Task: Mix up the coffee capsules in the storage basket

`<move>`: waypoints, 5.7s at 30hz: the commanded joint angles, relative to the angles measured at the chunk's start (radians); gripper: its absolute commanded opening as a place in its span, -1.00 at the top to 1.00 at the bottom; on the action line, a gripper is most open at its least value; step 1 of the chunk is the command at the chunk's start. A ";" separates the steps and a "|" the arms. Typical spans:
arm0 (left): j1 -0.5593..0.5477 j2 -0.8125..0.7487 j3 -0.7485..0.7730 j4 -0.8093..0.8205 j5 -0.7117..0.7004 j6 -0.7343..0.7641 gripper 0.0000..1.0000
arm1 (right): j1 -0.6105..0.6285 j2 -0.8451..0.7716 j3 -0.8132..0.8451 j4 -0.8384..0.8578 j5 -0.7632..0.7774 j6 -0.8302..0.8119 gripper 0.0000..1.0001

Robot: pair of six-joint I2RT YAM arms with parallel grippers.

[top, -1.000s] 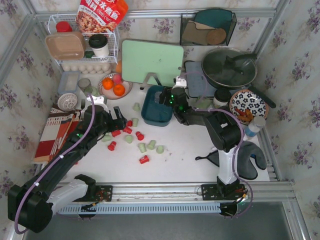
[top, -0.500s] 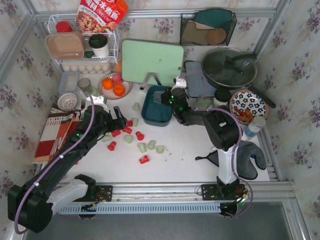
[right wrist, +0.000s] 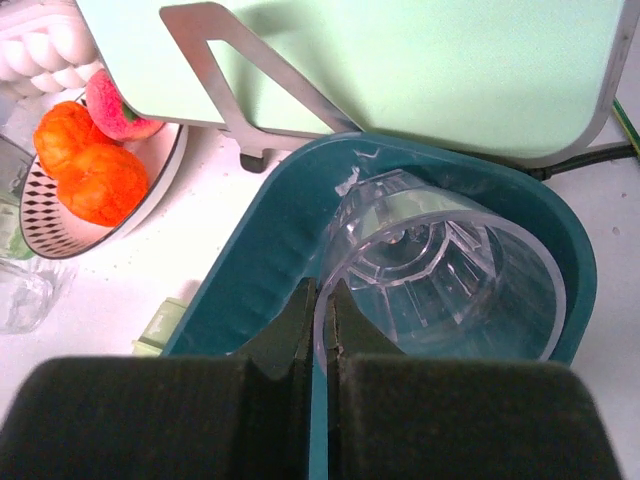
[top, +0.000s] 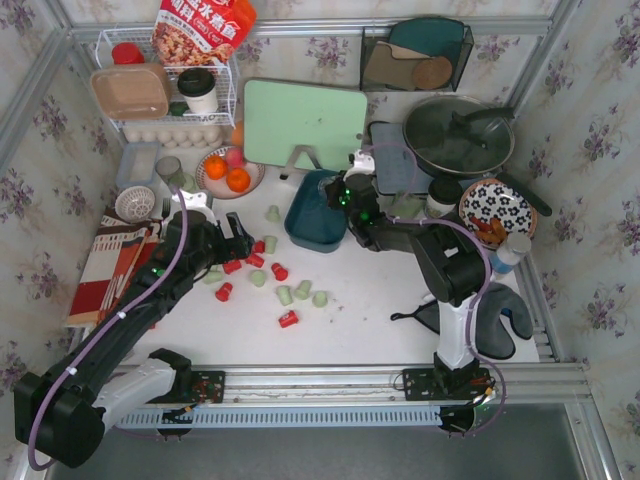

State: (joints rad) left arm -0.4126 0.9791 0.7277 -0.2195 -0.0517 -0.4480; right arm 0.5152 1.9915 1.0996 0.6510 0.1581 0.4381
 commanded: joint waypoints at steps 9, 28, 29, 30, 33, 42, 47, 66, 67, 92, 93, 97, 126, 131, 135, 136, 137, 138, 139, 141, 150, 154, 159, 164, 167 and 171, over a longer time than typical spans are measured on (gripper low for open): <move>0.000 -0.010 0.004 0.006 0.001 -0.006 -0.93 | -0.001 -0.128 -0.019 -0.036 -0.015 -0.036 1.00; -0.002 -0.028 0.003 0.005 0.005 -0.018 -0.93 | 0.006 -0.574 -0.020 -0.766 0.448 -0.424 1.00; -0.002 -0.028 0.003 0.005 0.006 -0.018 -0.94 | 0.006 -0.589 -0.026 -0.804 0.473 -0.434 1.00; -0.002 -0.029 0.003 0.005 0.007 -0.018 -0.93 | 0.006 -0.604 -0.034 -0.834 0.499 -0.441 1.00; -0.002 -0.028 0.001 0.007 0.007 -0.020 -0.94 | 0.004 -0.633 -0.051 -0.926 0.553 -0.449 1.00; -0.004 -0.028 0.004 -0.001 -0.008 -0.014 -0.93 | -0.165 -0.645 -0.128 -1.022 0.349 -0.381 1.00; -0.003 -0.044 0.004 -0.006 -0.011 -0.012 -0.93 | -0.227 -0.606 -0.133 -1.016 0.277 -0.369 1.00; -0.003 -0.054 0.003 -0.010 -0.016 -0.011 -0.93 | -0.369 -0.466 -0.165 -0.945 0.197 -0.327 0.51; -0.003 -0.052 0.003 -0.009 -0.016 -0.011 -0.93 | -0.372 -0.462 -0.165 -0.942 0.192 -0.326 0.45; -0.133 0.298 0.214 0.025 -0.001 0.164 -0.81 | -0.155 -1.068 -0.612 -0.295 0.141 -0.385 -0.36; -0.137 0.342 0.258 0.007 0.009 0.184 -0.76 | -0.155 -1.080 -0.636 -0.269 0.128 -0.373 -0.36; -0.138 0.574 0.483 -0.105 0.050 0.254 -0.35 | -0.153 -1.100 -0.683 -0.213 0.081 -0.339 -0.35; -0.201 1.135 0.974 -0.308 -0.141 0.150 0.55 | -0.153 -1.237 -0.659 -0.316 0.057 -0.326 -0.34; -0.255 1.108 0.941 -0.363 -0.260 0.014 0.86 | -0.153 -1.250 -0.657 -0.325 0.065 -0.324 -0.34; -0.288 1.032 0.845 -0.335 -0.311 -0.132 0.99 | -0.153 -1.262 -0.656 -0.332 0.066 -0.322 -0.34; -0.302 1.016 0.822 -0.327 -0.326 -0.173 1.00 | -0.154 -1.265 -0.658 -0.333 0.064 -0.322 -0.34; -0.312 0.997 0.802 -0.319 -0.339 -0.208 1.00 | -0.153 -1.268 -0.656 -0.333 0.064 -0.320 -0.34; -0.320 0.986 0.791 -0.315 -0.345 -0.242 1.00 | -0.153 -1.270 -0.657 -0.335 0.064 -0.320 -0.34; -0.326 0.976 0.787 -0.314 -0.347 -0.273 1.00 | -0.154 -1.270 -0.659 -0.335 0.063 -0.319 -0.34; -0.335 0.969 0.792 -0.322 -0.355 -0.327 1.00 | -0.153 -1.272 -0.659 -0.335 0.062 -0.317 -0.34; -0.335 1.049 0.891 -0.341 -0.358 -0.407 1.00 | -0.153 -1.275 -0.661 -0.337 0.066 -0.315 -0.35; -0.331 1.090 0.928 -0.326 -0.313 -0.402 0.87 | -0.153 -1.271 -0.660 -0.337 0.071 -0.315 -0.38; -0.314 1.081 0.909 -0.296 -0.299 -0.370 0.54 | -0.154 -1.266 -0.659 -0.341 0.069 -0.311 -0.43; -0.299 0.993 0.847 -0.252 -0.304 -0.285 0.19 | -0.153 -1.263 -0.659 -0.341 0.063 -0.309 -0.48; -0.303 0.925 0.820 -0.257 -0.311 -0.204 0.13 | -0.153 -1.260 -0.658 -0.343 0.062 -0.309 -0.51; -0.331 0.794 0.722 -0.267 -0.318 -0.096 0.02 | -0.155 -1.253 -0.657 -0.342 0.056 -0.309 -0.51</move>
State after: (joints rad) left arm -0.7223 1.8656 1.5204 -0.4934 -0.3527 -0.6788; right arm 0.3607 0.7338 0.4358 0.3004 0.2180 0.1257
